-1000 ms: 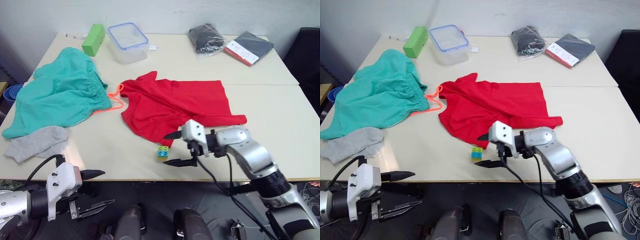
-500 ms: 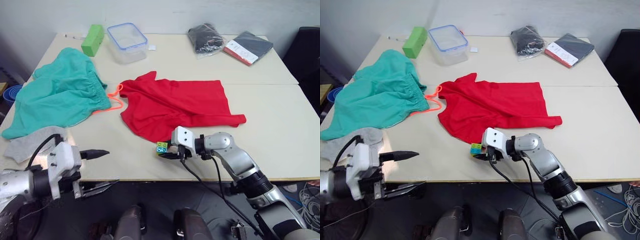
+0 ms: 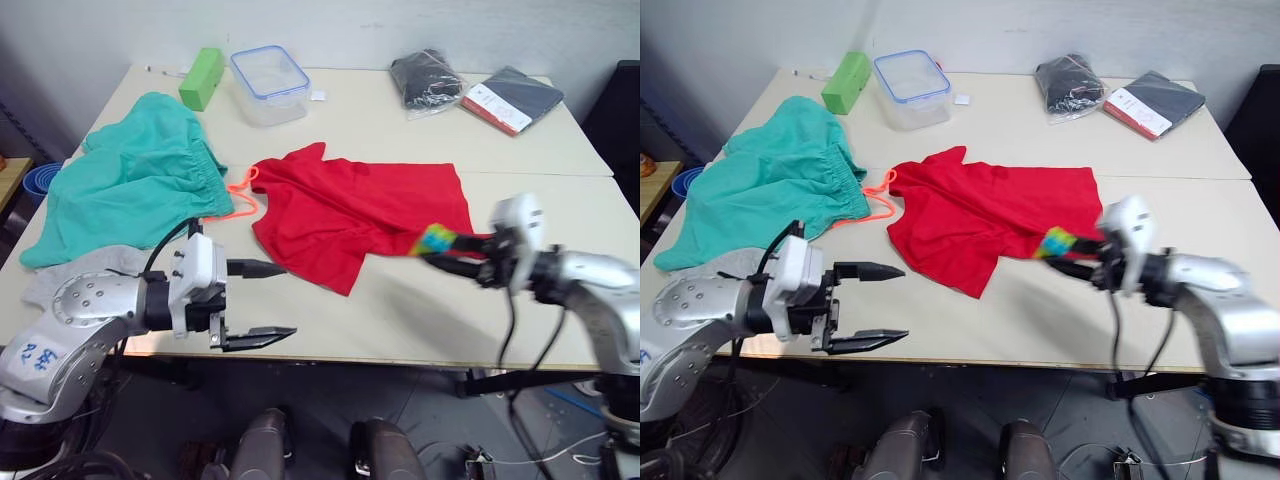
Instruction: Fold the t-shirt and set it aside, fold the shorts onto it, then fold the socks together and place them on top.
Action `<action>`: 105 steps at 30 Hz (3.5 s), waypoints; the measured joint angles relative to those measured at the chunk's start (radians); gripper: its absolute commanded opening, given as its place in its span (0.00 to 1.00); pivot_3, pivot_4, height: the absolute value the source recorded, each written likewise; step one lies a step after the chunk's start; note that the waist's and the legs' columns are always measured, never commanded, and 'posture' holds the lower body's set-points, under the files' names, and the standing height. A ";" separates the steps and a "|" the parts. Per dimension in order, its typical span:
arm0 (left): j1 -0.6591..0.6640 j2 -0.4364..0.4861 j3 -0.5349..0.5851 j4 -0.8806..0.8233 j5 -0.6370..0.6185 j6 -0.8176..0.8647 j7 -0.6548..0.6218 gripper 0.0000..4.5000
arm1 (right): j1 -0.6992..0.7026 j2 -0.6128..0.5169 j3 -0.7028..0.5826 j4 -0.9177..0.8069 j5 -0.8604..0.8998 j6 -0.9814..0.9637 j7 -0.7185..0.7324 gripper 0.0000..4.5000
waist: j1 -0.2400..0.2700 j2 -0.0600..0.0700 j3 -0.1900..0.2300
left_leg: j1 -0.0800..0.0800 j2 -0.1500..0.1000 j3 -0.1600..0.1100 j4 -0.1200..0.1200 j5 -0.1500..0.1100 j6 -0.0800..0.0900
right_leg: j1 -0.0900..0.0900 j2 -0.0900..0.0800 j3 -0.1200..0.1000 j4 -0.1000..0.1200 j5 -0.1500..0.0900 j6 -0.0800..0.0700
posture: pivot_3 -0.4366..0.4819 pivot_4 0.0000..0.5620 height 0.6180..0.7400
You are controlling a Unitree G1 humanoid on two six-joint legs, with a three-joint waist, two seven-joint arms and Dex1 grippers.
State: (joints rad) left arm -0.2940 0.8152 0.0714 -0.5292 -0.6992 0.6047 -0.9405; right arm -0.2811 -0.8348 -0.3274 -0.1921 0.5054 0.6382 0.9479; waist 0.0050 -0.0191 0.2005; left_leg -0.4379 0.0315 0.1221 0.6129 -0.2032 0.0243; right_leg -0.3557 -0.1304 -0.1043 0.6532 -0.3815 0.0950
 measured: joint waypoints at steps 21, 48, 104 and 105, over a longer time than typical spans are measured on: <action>-0.267 -0.130 -0.174 0.188 0.084 -0.017 -0.084 1.00 | 0.060 0.057 -0.232 0.727 -0.244 -0.339 -0.464 0.92 | -0.008 0.005 0.001 | 0.002 0.000 0.002 0.001 0.007 0.000 | 0.001 0.007 0.002 0.003 0.000 0.001 | 0.48 0.27 1.00; -0.370 -0.341 -0.444 0.582 0.562 -0.094 0.040 0.96 | -0.291 -0.164 0.299 0.545 -0.340 -0.468 0.122 1.00 | -0.005 0.009 0.001 | 0.000 0.000 0.000 0.006 0.007 0.001 | 0.000 0.008 0.000 0.006 0.001 0.002 | 0.48 0.27 1.00; -0.084 0.098 -0.278 0.410 0.569 -0.265 -0.288 0.00 | -0.571 -0.109 0.557 0.929 -0.566 -0.770 0.598 1.00 | -0.035 0.010 0.001 | 0.003 0.000 0.005 0.003 0.006 0.000 | -0.003 0.001 0.000 0.009 0.000 0.001 | 0.48 0.27 1.00; -0.081 0.098 -0.276 0.407 0.569 -0.263 -0.285 0.00 | -0.553 -0.113 0.557 0.915 -0.567 -0.775 0.597 1.00 | -0.036 0.010 0.001 | 0.003 0.000 0.005 0.003 0.006 0.000 | -0.003 0.001 0.000 0.009 0.000 0.001 | 0.48 0.27 1.00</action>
State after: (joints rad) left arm -0.3754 0.9128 -0.2041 -0.1223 -0.1302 0.3421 -1.2257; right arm -0.8340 -0.9474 0.2299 0.7232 -0.0613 -0.1369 1.5453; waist -0.0305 -0.0095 0.2014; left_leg -0.4346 0.0318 0.1271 0.6162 -0.1971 0.0243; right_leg -0.3585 -0.1296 -0.1046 0.6627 -0.3816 0.0958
